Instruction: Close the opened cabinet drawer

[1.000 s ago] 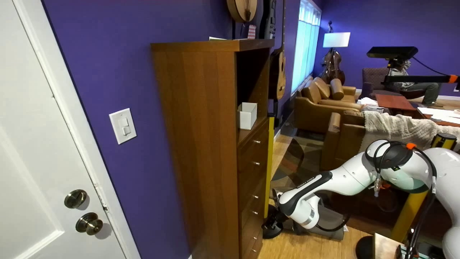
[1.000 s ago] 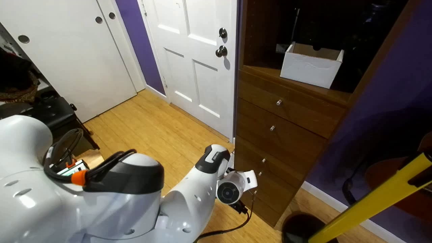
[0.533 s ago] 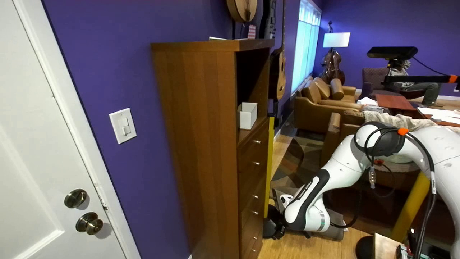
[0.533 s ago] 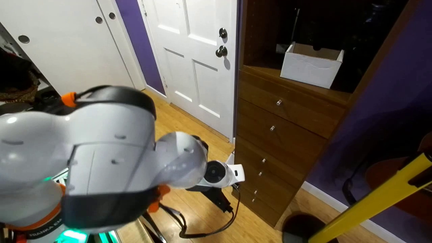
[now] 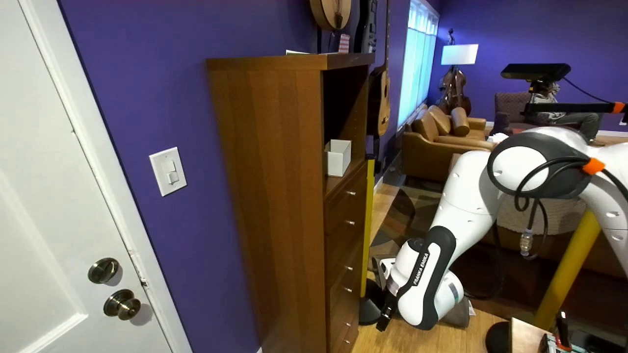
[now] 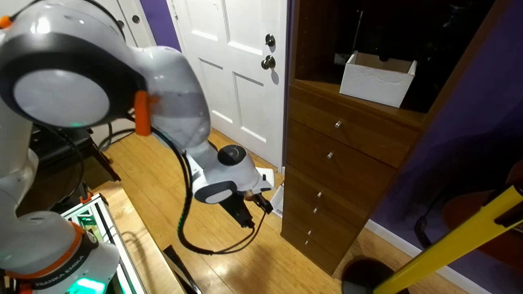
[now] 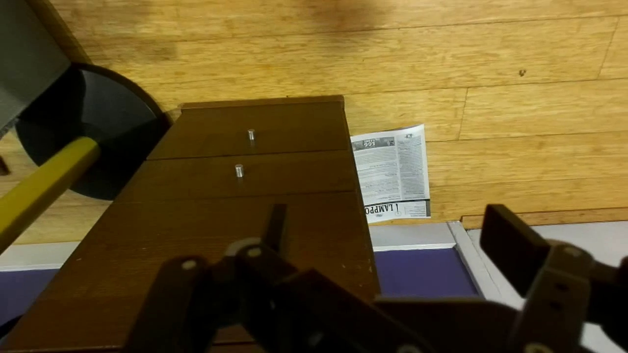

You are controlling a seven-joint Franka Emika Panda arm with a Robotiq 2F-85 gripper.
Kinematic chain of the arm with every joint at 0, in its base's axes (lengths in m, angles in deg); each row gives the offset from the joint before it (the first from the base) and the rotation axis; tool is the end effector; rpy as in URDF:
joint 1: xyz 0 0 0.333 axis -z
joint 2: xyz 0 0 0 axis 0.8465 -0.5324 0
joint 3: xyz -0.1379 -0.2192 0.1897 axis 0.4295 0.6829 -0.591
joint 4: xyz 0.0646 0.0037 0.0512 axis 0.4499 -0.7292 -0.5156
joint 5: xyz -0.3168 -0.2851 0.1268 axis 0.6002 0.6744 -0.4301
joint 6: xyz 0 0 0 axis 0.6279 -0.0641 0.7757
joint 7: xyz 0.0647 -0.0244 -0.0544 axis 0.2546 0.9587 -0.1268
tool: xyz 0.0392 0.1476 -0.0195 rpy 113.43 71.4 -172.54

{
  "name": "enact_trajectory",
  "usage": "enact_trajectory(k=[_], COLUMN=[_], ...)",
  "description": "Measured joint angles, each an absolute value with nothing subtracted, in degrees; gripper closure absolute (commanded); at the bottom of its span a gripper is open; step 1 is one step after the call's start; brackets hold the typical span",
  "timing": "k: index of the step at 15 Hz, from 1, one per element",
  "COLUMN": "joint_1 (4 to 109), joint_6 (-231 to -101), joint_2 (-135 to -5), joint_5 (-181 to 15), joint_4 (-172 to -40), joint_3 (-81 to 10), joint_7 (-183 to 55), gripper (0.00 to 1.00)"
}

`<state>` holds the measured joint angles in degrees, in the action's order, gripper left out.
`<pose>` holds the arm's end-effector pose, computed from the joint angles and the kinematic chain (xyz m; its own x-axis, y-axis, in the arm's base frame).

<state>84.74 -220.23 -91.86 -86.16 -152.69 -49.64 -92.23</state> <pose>0.4714 -0.1229 -0.0254 0.9709 0.0609 0.2315 0.0662 -0.9977 -0.0148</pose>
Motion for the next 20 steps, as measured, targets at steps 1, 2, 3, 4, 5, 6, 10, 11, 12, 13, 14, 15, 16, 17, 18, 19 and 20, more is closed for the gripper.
enact_trajectory(k=[1,2,3,4,5,6,10,11,12,13,14,15,16,17,18,19,20], joint_1=[82.8,81.5,81.1,81.3,81.9,82.8,85.4,85.1,83.6,81.6,79.5,77.2,75.2,73.8,73.1,72.8,72.6], joint_6=[-218.2,-215.1,-211.9,-208.5,-205.3,-202.1,-190.5,-188.1,-185.7,-183.5,-181.6,-180.1,-178.2,-176.8,-176.0,-175.9,-175.9], joint_2=[-88.5,-85.1,-82.0,-78.8,-76.1,-73.4,-63.8,-61.4,-59.0,-56.6,-54.4,-52.4,-50.7,-49.5,-48.8,-48.5,-48.5], joint_5=[-86.0,-86.0,-86.0,-86.2,-86.9,-88.6,-103.6,-107.7,-111.5,-113.8,-114.8,-114.9,-114.6,-114.5,-114.5,-114.5,-114.5], joint_4=[-154.7,-156.6,-158.1,-159.3,-160.2,-160.8,-161.7,-161.8,-161.9,-162.0,-162.1,-162.2,-162.3,-162.3,-162.3,-162.4,-162.4], joint_3=[-48.9,-48.7,-49.2,-50.4,-52.0,-54.0,-61.1,-61.5,-60.4,-58.5,-56.1,-53.4,-50.8,-48.8,-47.8,-47.4,-47.2], joint_7=[-89.7,-87.5,-85.6,-84.1,-83.3,-83.2,-89.6,-91.9,-94.5,-96.1,-97.0,-97.4,-98.1,-98.6,-99.0,-99.1,-99.2], gripper=[0.01,0.00,0.00,0.00,0.00,0.00,0.00,0.00,0.00,0.00,0.00,0.00,0.00,0.00,0.00,0.00,0.00])
